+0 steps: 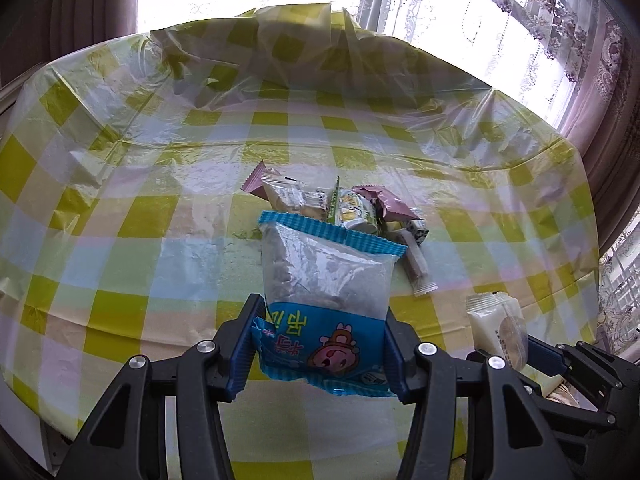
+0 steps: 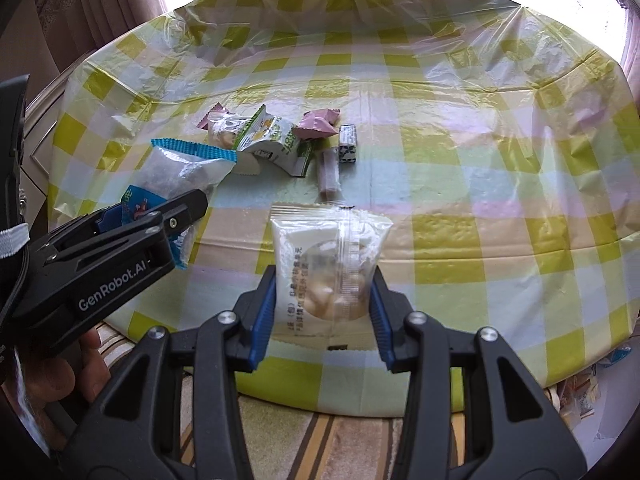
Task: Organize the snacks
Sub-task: 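Carry both packets into the white box and open both grippers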
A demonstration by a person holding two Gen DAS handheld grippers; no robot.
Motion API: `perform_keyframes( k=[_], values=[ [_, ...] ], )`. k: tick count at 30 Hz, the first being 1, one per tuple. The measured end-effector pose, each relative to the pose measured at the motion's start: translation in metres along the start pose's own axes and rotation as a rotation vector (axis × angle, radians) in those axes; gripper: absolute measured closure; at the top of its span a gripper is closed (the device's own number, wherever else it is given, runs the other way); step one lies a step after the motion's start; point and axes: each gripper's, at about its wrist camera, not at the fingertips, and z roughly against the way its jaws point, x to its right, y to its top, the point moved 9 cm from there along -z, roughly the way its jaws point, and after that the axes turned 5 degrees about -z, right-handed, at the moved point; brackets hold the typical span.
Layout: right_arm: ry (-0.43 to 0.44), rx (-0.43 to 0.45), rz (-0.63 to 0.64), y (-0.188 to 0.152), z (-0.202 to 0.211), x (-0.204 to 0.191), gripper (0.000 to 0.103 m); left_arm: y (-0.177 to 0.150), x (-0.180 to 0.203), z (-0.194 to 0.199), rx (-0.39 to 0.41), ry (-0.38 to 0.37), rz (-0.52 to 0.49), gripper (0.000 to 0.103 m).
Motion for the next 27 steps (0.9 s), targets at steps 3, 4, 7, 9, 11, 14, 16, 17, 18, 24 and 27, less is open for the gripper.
perform_keyframes(
  k=[3,4,7,9,11,14,16,17,18,24,27],
  values=[
    [-0.001,0.009,-0.032,0.000,0.007,0.015,0.056,0.001,0.019,0.003,0.002,-0.027,-0.026,0.049],
    [-0.005,0.014,-0.039,0.000,0.010,0.021,0.056,0.001,0.025,0.004,0.001,-0.038,-0.033,0.049],
    [-0.006,0.027,-0.068,0.001,0.020,0.037,0.056,0.000,0.047,0.006,0.000,-0.062,-0.070,0.049],
    [-0.013,0.037,-0.083,0.000,0.026,0.049,0.056,-0.002,0.062,0.008,-0.004,-0.086,-0.089,0.049],
    [-0.024,0.046,-0.099,0.000,0.032,0.061,0.056,-0.003,0.077,0.009,-0.006,-0.105,-0.111,0.049],
    [-0.036,0.057,-0.131,-0.003,0.042,0.083,0.056,-0.005,0.098,0.011,-0.011,-0.131,-0.144,0.049],
    [-0.048,0.065,-0.151,-0.005,0.048,0.099,0.056,-0.007,0.113,0.011,-0.016,-0.149,-0.169,0.049],
    [-0.052,0.069,-0.160,-0.006,0.051,0.107,0.056,-0.007,0.121,0.012,-0.018,-0.160,-0.180,0.049],
    [-0.058,0.073,-0.168,-0.006,0.054,0.114,0.056,-0.008,0.129,0.012,-0.020,-0.170,-0.190,0.049],
    [-0.111,0.096,-0.220,-0.014,0.072,0.165,0.056,-0.013,0.180,0.012,-0.039,-0.230,-0.269,0.049],
    [-0.139,0.102,-0.256,-0.021,0.080,0.194,0.056,-0.017,0.208,0.012,-0.052,-0.268,-0.311,0.049]
  ],
)
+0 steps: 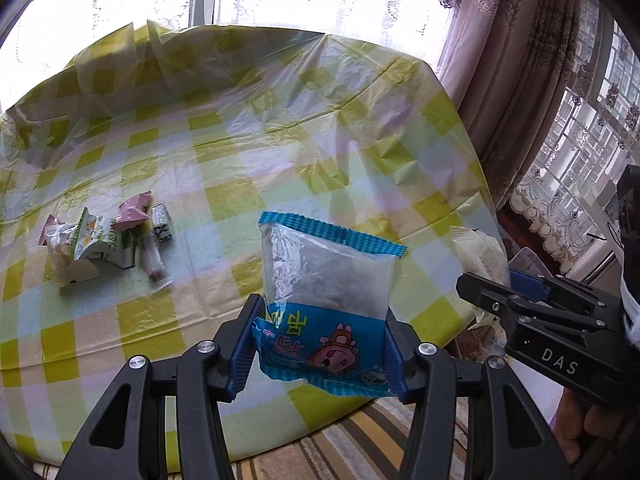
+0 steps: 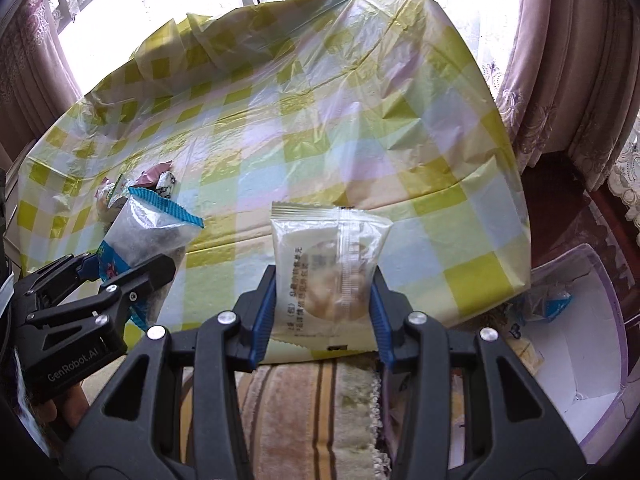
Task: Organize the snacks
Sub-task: 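Carry both packets into the white box and open both grippers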
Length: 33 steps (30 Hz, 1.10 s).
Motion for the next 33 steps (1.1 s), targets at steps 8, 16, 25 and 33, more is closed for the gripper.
perform_keyframes(
  k=[8,16,25,33],
  values=[
    [-0.082,0.021,-0.114,-0.003,0.015,0.087,0.056,0.008,0.073,-0.023,-0.045,-0.093,-0.119,0.049],
    [-0.177,0.042,-0.235,-0.007,0.031,0.171,0.056,0.011,0.138,-0.038,-0.079,-0.175,-0.236,0.049],
    [-0.249,0.062,-0.324,-0.009,0.041,0.230,0.056,0.007,0.203,-0.051,-0.109,-0.266,-0.353,0.049],
    [-0.279,0.073,-0.370,-0.011,0.048,0.249,0.044,0.002,0.232,-0.050,-0.120,-0.358,-0.383,0.039]
  ],
)
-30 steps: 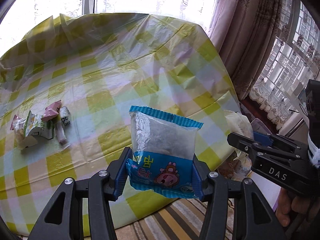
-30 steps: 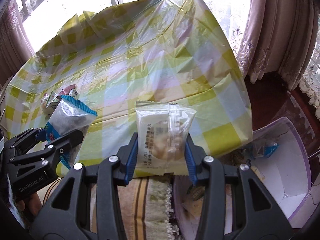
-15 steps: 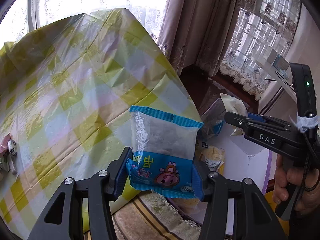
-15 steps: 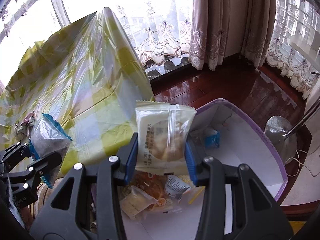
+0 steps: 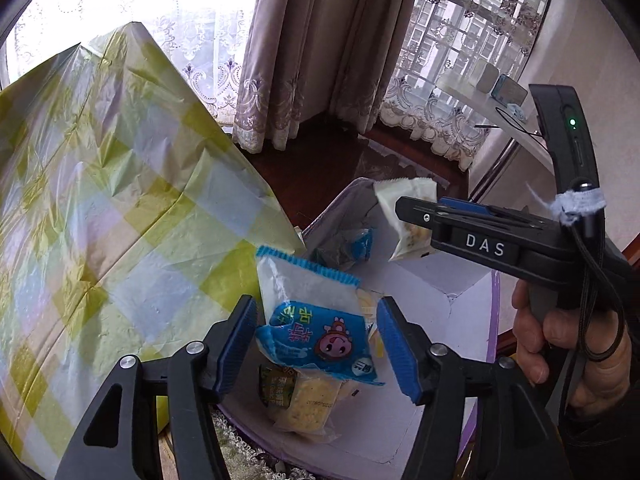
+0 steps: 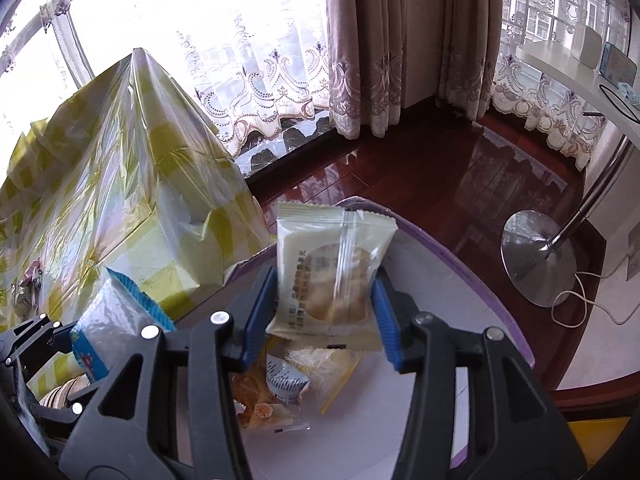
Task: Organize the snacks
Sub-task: 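Carry both packets into the white box and open both grippers, then move both open grippers back to the snack pile on the table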
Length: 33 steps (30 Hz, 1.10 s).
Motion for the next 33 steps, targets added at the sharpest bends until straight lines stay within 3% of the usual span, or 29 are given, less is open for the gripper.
perform_keyframes(
  k=[7,22,33],
  values=[
    [0.009,0.008,0.007,0.001,0.002,-0.008,0.033,0.001,-0.013,0.008,0.030,0.016,0.050,0.035],
    [0.020,0.019,0.071,-0.001,0.014,-0.035,0.028,0.002,-0.051,0.028,0.094,0.060,0.136,0.035],
    [0.079,0.038,0.169,-0.003,0.022,-0.090,0.028,-0.005,-0.120,0.063,0.178,0.164,0.249,0.035]
  ],
)
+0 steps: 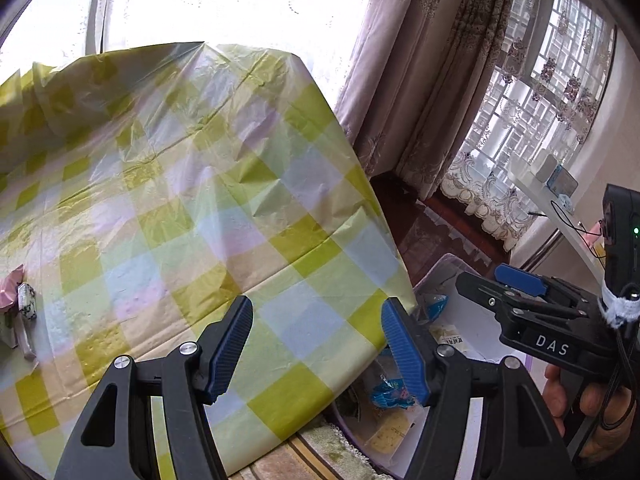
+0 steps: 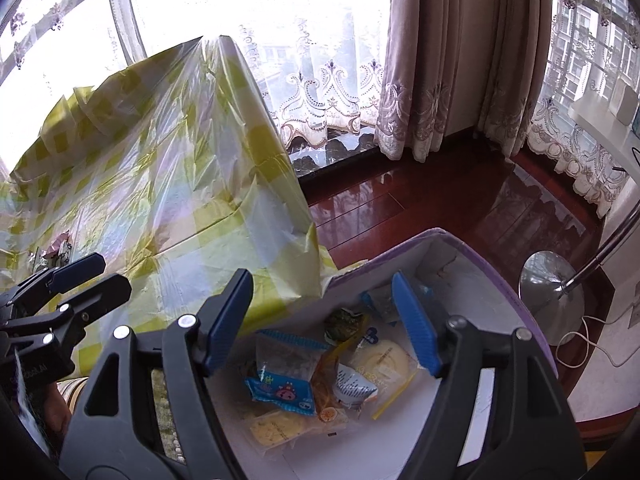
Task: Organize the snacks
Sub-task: 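Move both open grippers back to the snack pile on the table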
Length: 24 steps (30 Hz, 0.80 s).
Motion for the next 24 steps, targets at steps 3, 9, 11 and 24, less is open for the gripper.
perform_keyframes(
  k=[3,9,11,24],
  values=[
    [0.018,0.007,0.036,0.002,0.001,-0.023,0.028,0.004,-0.030,0.010,0.029,0.047,0.045,0.035],
    [0.066,0.012,0.086,0.004,0.001,-0.068,0.028,0.007,-0.096,0.036,0.090,0.129,0.153,0.035],
    [0.086,0.013,0.091,0.003,0.003,-0.082,0.028,0.006,-0.121,0.047,0.109,0.164,0.188,0.035],
    [0.222,0.032,0.159,0.009,0.008,-0.190,0.028,-0.039,-0.287,0.130,0.226,0.357,0.517,0.037]
  ],
)
